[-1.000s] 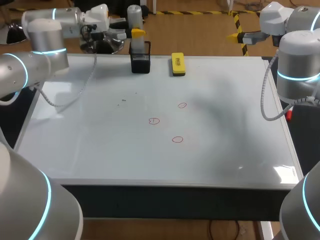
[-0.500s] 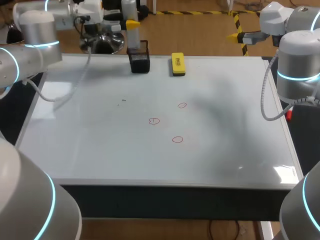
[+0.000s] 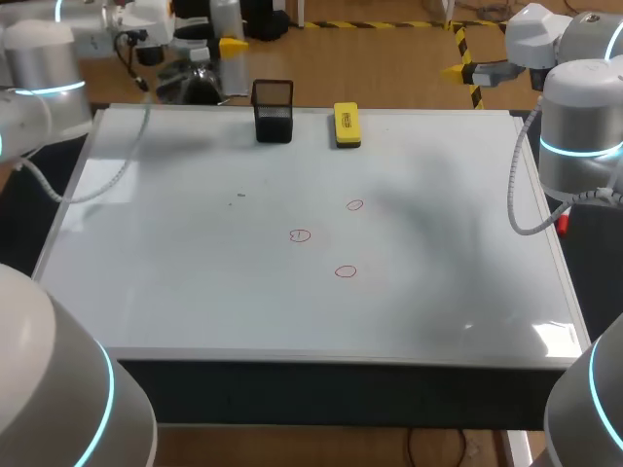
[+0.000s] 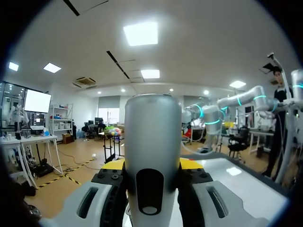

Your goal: Pick up the inspection probe, press it on each red-marked spot on the whiteboard one by one, put down the probe, pick up the eraser, and wipe off all the red marks.

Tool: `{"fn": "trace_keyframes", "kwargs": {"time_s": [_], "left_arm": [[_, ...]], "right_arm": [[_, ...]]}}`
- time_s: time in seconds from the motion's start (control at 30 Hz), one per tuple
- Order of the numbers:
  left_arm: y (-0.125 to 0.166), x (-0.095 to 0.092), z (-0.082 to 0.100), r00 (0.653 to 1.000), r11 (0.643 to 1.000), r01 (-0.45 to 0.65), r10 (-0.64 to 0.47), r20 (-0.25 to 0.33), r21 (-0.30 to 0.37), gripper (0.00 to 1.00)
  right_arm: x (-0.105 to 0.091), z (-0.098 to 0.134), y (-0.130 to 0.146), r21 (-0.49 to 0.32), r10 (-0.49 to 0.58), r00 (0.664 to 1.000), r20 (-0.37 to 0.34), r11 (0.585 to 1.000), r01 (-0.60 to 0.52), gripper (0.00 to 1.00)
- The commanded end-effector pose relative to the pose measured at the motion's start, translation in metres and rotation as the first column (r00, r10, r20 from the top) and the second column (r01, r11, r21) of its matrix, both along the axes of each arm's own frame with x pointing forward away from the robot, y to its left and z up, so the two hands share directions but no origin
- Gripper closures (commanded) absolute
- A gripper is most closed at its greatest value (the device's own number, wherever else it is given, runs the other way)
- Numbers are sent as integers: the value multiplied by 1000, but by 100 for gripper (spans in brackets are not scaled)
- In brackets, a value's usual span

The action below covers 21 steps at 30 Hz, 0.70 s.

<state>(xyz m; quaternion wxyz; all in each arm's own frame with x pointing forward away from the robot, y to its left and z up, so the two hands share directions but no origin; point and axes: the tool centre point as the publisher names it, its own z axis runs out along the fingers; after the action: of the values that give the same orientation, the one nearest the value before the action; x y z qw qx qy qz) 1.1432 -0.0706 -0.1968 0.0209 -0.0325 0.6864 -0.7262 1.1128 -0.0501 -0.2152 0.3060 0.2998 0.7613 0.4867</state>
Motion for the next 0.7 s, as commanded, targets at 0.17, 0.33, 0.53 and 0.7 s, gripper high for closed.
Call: {"fn": "trace_keyframes", "kwargs": {"time_s": [0.17, 0.33, 0.53, 0.7], "left_arm": [[33, -30, 1, 988, 988, -151, 151, -5, 29, 100], [54, -50, -5, 984, 983, -175, 176, -13, 45, 100], [72, -75, -10, 983, 981, -185, 185, 15, 50, 100], [82, -89, -18, 983, 982, -182, 181, 18, 56, 100]], "right_arm": [[0, 0, 0, 1, 0, 1000, 0, 1000, 0, 0], [0, 0, 0, 1, 0, 1000, 0, 1000, 0, 0], [0, 0, 0, 1, 0, 1000, 0, 1000, 0, 0], [0, 0, 0, 1, 0, 1000, 0, 1000, 0, 0]]}}
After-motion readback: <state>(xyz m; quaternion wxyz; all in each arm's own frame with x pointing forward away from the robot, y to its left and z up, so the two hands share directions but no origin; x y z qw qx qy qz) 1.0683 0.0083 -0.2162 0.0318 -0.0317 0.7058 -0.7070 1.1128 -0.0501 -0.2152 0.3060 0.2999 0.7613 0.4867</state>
